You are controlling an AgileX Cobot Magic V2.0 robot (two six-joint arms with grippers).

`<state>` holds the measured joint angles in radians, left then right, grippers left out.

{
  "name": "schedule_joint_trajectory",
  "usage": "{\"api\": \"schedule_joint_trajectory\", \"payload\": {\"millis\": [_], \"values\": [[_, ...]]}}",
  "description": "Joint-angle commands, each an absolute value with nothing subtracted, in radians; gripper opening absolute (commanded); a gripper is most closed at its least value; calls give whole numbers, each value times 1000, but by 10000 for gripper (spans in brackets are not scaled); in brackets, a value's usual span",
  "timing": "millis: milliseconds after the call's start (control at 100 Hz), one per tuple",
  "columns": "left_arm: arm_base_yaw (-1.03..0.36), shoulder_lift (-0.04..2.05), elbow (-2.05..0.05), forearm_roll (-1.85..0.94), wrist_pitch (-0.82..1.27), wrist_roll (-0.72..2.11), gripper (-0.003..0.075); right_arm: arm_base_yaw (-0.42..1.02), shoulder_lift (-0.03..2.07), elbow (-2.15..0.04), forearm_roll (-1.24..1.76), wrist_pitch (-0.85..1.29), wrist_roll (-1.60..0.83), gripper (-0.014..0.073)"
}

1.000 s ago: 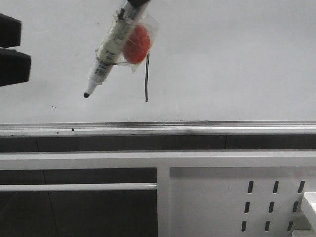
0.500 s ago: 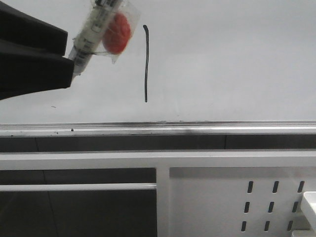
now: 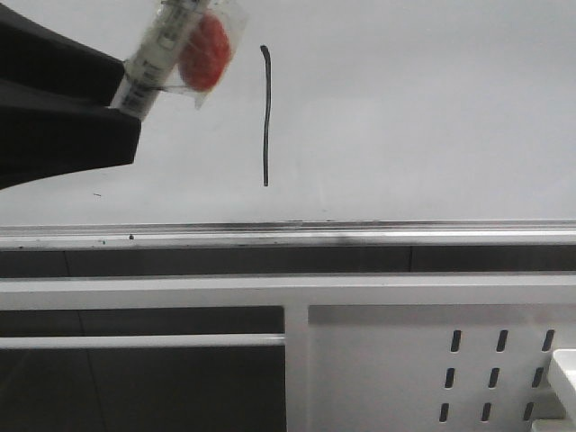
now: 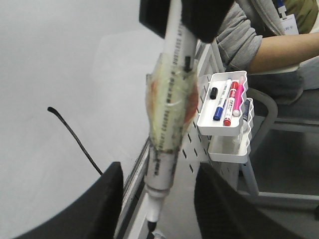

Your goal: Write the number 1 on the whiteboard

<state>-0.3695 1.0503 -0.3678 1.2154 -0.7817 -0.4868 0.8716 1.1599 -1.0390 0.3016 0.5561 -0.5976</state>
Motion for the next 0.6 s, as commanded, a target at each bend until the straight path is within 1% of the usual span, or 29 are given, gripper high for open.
{"api": "schedule_joint_trajectory", "payload": {"millis": [0,270,430,590], "values": [[-377,1044,-407,1144,-826,-478,312,876,1137,-1079,316,484,-602,-69],[-377,1080,-410,1136,-837,-478,312,918,1137,-1079,316,470,-617,-69],[-377,1093,-410,1136,-889,-478,312,918,1137,-1079,300,464,-617,-69],[-377,1093,-410,1136,-897,-478,312,918,1137,-1079,289,468,-617,-69]]}}
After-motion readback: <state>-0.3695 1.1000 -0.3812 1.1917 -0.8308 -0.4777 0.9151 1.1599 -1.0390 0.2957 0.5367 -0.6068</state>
